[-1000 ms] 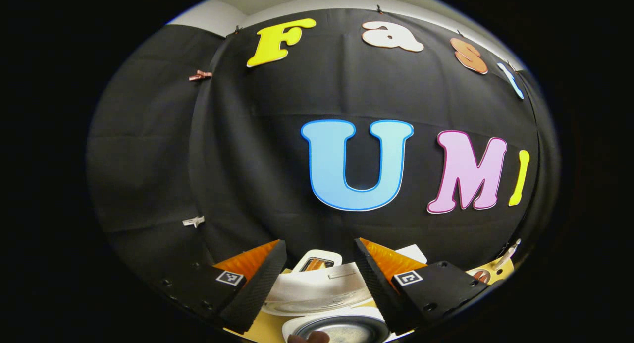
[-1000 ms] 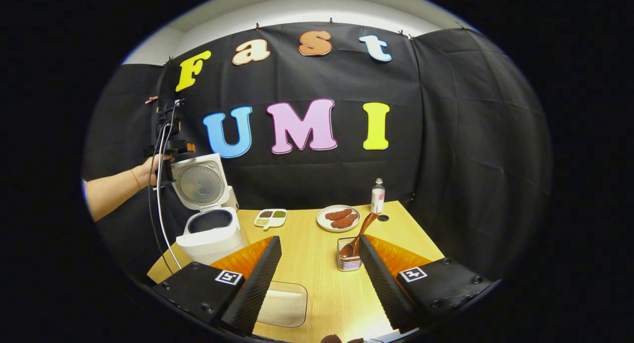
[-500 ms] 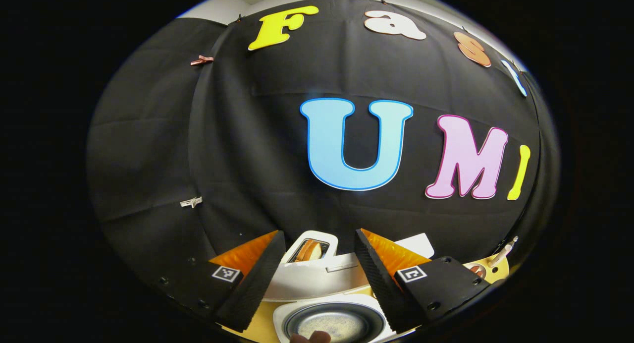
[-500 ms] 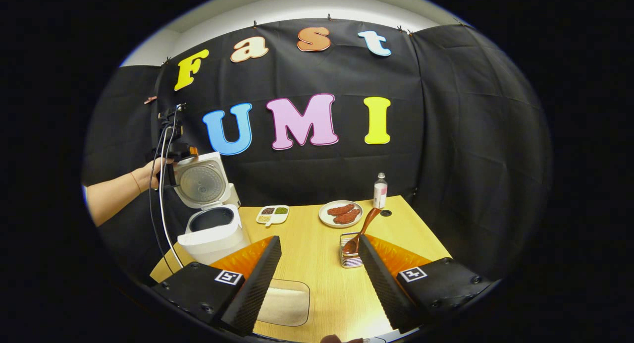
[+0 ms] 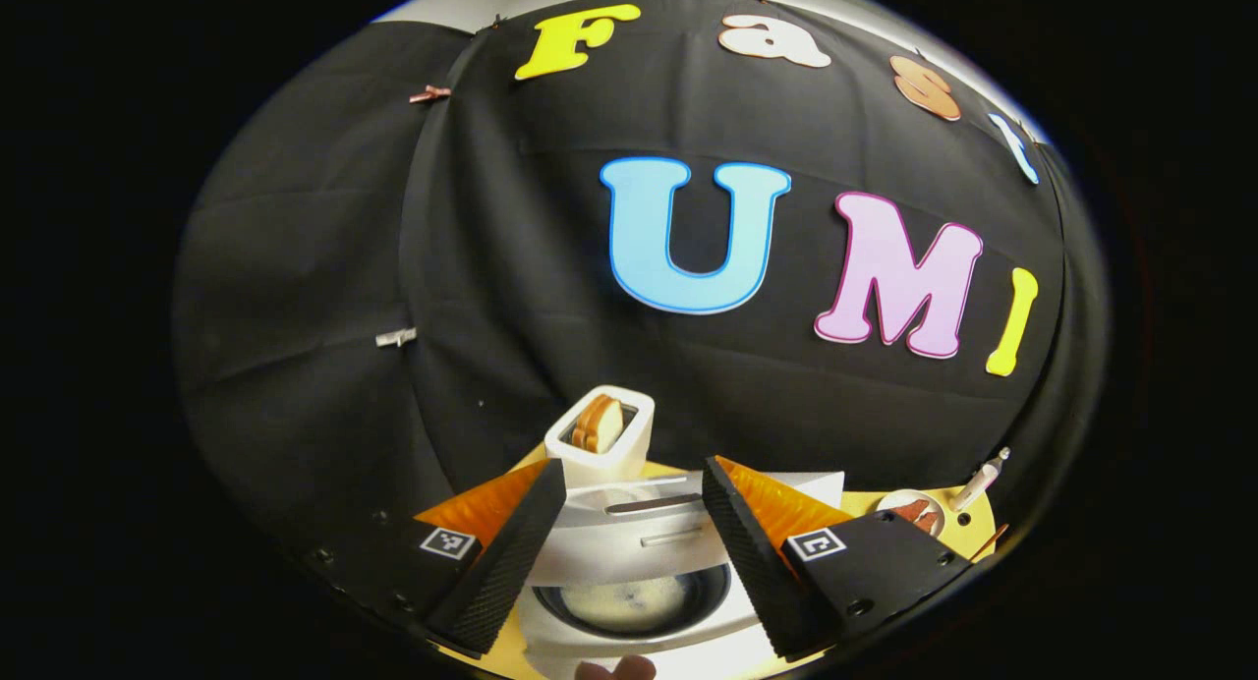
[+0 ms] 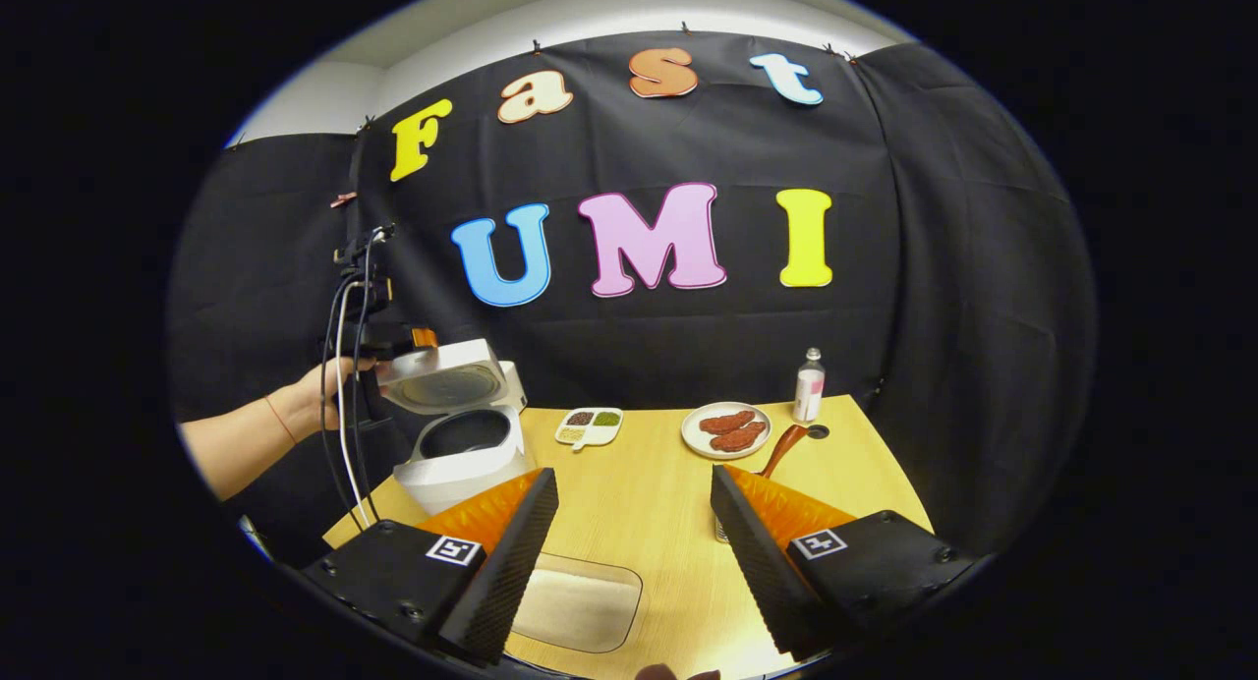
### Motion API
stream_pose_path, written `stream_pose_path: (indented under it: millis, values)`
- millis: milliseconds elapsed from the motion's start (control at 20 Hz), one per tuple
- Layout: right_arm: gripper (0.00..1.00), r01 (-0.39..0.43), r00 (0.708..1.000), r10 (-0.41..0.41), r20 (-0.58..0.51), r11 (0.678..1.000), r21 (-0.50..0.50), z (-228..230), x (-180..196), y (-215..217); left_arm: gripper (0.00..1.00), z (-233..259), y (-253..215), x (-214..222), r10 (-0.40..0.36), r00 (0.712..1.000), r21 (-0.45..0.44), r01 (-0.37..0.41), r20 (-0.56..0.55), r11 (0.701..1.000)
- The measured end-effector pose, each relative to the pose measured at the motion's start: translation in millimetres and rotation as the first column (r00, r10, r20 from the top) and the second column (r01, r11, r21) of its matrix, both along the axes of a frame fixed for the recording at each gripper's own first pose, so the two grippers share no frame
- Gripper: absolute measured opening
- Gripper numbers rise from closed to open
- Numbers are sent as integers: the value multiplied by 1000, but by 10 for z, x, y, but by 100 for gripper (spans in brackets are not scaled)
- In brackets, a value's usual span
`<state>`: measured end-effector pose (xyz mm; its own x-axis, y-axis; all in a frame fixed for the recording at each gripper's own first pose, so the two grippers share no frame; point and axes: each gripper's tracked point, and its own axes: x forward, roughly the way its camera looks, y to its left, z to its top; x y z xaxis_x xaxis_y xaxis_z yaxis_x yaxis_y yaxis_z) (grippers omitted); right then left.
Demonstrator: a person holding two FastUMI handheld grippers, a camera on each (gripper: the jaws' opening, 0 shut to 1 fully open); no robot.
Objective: Close the left gripper, press the button to open the rice cooker; take a wooden spoon from the chopstick holder with the right hand, scoop a spoonful of rice and pour it into the rice cooker, then put the wooden spoon back into the chopstick holder.
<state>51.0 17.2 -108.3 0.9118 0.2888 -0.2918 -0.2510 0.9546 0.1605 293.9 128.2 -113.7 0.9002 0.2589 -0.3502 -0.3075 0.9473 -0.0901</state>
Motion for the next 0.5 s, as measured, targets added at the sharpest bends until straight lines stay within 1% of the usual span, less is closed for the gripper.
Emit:
stream_pose_path:
  millis: [150, 250, 350, 500]
  values:
    - [98, -40, 999, 40, -12, 999, -15, -28, -5, -3, 99, -470, -158, -96, 9, 997, -80, -16, -77, 997]
    - [98, -65, 997, 64, -31, 998, -21, -103, -25, 1, 99, -645, -183, -119, 24, 997, -91, -31, -76, 995]
    - [99, -72, 997, 70, -44, 997, -23, -156, -7, -39, 99, -746, -206, -147, 37, 997, -79, -42, -67, 996]
    - [99, -61, 997, 61, -57, 998, -4, -170, -4, -107, 99, -834, -237, -186, 39, 996, -2, -39, -82, 999]
